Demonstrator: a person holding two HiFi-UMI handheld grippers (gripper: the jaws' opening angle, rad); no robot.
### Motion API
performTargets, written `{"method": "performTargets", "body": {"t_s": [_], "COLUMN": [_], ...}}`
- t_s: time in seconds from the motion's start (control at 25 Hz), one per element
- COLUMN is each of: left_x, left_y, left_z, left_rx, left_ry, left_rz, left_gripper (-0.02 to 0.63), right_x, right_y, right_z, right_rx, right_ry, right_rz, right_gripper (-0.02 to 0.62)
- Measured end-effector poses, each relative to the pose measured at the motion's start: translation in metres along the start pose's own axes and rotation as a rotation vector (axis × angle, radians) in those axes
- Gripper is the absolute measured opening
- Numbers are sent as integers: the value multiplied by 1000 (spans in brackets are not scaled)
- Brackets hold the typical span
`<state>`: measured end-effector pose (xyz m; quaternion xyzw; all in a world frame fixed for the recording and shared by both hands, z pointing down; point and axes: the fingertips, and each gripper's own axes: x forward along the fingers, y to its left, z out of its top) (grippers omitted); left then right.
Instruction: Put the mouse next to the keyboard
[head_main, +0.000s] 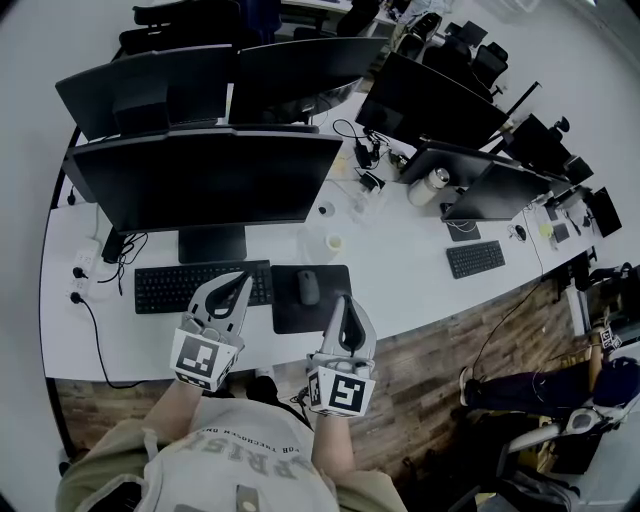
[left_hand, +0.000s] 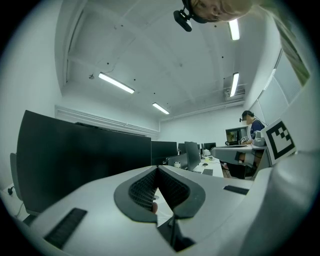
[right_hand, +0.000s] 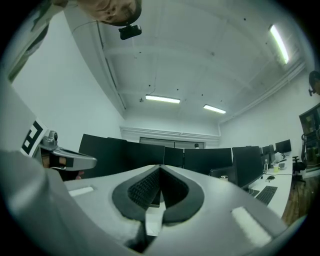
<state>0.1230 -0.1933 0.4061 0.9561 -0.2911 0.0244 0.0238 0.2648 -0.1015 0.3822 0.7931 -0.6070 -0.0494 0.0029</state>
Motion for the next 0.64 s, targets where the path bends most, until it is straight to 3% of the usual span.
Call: {"method": "performTargets", "body": {"t_s": [0.64], "left_x": [4], "left_y": [-2], "left_z": [-3], "left_rx": [0], "left_ry": [9], "left_rz": [12], "left_gripper": [11], "right_x": [2], "right_y": [-12], "right_z": [0], "right_rx": [0], "right_ry": [-7], "right_rz": [4], "right_gripper": [0]}}
